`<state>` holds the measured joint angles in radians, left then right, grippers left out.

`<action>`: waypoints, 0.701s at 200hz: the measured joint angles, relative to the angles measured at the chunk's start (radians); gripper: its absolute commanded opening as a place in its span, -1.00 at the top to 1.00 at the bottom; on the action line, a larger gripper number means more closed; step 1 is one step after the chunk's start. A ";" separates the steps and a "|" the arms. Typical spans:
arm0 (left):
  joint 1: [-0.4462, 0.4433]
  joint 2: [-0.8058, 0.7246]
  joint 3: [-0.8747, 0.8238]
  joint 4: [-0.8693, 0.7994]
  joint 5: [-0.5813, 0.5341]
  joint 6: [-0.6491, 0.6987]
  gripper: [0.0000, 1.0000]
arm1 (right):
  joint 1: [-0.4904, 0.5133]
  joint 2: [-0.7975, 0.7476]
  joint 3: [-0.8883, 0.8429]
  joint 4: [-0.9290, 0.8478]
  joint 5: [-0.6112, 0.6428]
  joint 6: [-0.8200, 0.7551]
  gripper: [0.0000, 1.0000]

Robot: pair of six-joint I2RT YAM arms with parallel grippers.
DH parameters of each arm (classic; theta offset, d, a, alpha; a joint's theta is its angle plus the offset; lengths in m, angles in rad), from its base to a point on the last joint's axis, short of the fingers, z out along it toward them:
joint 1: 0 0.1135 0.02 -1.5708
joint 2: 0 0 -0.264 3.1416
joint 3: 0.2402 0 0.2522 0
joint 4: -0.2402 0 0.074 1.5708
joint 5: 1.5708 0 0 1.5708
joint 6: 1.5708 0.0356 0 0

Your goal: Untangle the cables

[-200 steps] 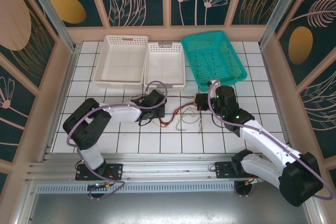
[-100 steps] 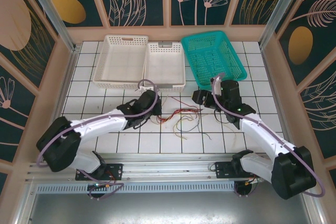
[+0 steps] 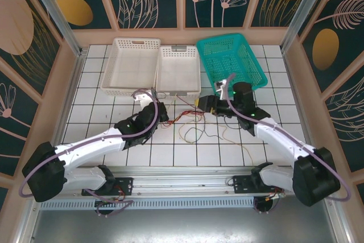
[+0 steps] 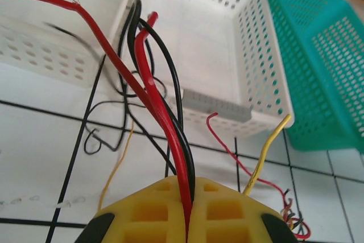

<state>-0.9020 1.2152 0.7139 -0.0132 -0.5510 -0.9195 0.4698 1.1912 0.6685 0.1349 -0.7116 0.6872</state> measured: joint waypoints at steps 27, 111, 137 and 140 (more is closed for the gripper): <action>-0.027 -0.037 -0.009 0.036 -0.062 -0.014 1.00 | 0.082 0.083 -0.005 0.054 0.010 0.051 -0.10; -0.077 -0.074 -0.058 0.092 -0.142 -0.037 1.00 | 0.154 0.278 -0.013 0.293 0.098 0.204 0.36; -0.079 -0.124 -0.088 0.098 -0.145 -0.048 1.00 | 0.154 0.285 -0.012 0.313 0.137 0.209 0.66; -0.079 -0.132 -0.093 0.100 -0.145 -0.051 1.00 | 0.156 0.285 -0.012 0.317 0.141 0.212 0.68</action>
<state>-0.9813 1.0836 0.6212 0.0864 -0.6960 -0.9703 0.6254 1.4761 0.6563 0.4515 -0.5709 0.8997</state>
